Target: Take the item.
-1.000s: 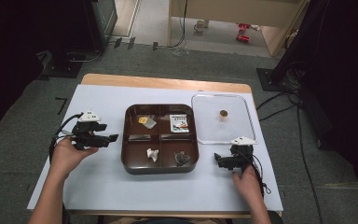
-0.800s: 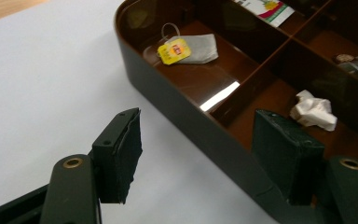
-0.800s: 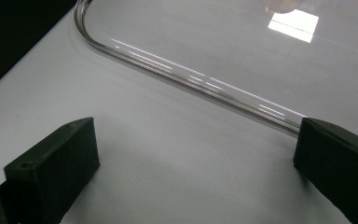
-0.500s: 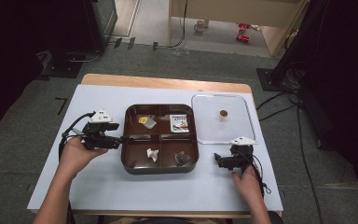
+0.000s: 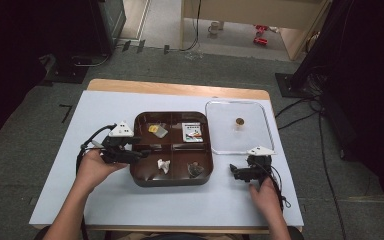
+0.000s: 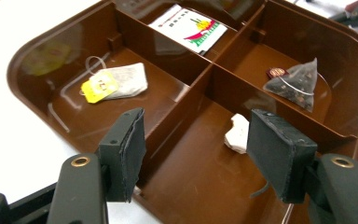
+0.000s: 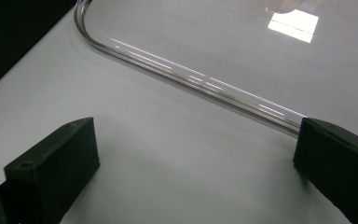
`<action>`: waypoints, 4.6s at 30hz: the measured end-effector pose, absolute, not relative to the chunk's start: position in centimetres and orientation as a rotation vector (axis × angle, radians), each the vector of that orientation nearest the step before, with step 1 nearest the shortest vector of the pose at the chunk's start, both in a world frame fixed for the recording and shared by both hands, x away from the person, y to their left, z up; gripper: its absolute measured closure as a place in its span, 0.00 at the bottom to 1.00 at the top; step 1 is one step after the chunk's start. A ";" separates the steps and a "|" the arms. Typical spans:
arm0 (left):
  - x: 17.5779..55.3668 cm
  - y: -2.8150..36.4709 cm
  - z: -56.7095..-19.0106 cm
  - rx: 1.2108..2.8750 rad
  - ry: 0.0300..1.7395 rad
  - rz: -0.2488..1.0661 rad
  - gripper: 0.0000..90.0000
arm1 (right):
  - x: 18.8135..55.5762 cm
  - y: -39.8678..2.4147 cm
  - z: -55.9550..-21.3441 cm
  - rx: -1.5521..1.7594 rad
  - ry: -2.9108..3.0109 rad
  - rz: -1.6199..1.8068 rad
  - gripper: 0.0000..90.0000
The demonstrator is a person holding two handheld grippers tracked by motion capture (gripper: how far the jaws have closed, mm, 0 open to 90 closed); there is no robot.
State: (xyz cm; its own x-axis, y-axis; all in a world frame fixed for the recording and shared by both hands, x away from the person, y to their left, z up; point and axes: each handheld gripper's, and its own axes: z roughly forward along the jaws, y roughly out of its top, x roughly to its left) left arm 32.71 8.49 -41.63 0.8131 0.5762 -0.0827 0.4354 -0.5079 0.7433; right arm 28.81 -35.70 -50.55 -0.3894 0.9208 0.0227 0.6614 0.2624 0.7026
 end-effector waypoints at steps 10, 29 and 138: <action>32.7 7.0 -42.7 2.225 0.705 0.191 0.46 | 28.8 -35.7 -50.6 1.435 2.147 0.900 0.00; 32.8 3.9 -44.6 2.342 0.618 0.094 0.49 | 28.8 -35.7 -50.6 1.435 2.148 0.899 0.00; 31.9 11.8 -40.9 2.232 0.788 0.205 0.85 | 28.9 -35.7 -50.5 1.442 2.151 0.901 0.00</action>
